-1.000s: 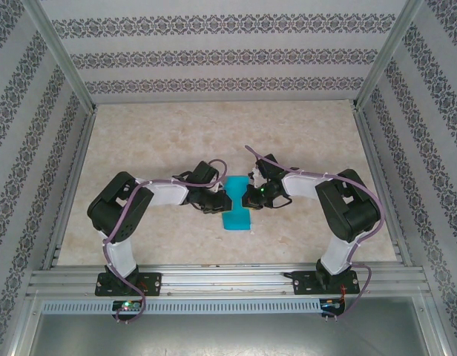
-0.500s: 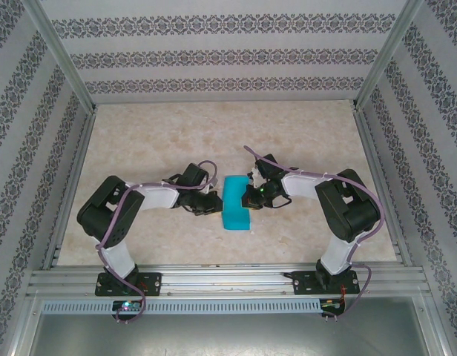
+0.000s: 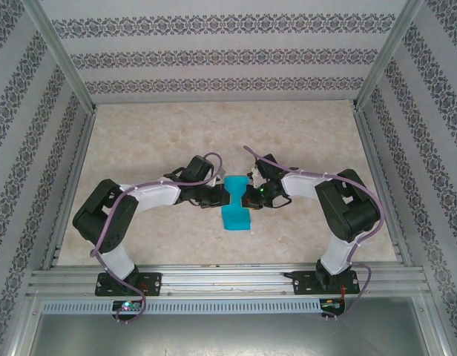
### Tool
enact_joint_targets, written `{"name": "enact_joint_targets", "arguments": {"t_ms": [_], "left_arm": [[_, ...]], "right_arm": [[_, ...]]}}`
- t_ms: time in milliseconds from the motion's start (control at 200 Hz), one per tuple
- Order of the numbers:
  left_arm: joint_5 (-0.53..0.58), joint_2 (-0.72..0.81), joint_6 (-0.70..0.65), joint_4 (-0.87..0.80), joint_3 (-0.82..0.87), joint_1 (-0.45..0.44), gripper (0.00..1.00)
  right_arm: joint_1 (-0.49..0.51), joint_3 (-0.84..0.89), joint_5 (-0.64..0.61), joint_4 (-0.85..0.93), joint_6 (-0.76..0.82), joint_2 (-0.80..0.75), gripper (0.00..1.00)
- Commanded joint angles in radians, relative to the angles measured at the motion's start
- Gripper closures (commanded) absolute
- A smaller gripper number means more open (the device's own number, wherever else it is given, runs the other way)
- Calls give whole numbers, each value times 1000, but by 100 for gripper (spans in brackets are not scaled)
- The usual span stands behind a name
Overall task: Fold a paper plane with a square sheet of paper (fold left side to right side)
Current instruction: First fold the square sheet of paper in half at the center of the table, then hold the square sheet of paper at the center of the table.
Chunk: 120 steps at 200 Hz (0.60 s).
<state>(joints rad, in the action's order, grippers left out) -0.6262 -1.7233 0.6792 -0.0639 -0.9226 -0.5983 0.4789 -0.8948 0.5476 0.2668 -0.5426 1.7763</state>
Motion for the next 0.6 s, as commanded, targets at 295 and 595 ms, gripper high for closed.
{"name": "enact_joint_targets", "arguments": {"t_ms": [295,595], "left_arm": [[8,-118,-14,-7,-16,-29,90],[38,-133,-4,-31,15,-31,90]], "right_arm": [[10,21,-103,84,26,51,100],[10,13,-60,52,23,33,100]]}}
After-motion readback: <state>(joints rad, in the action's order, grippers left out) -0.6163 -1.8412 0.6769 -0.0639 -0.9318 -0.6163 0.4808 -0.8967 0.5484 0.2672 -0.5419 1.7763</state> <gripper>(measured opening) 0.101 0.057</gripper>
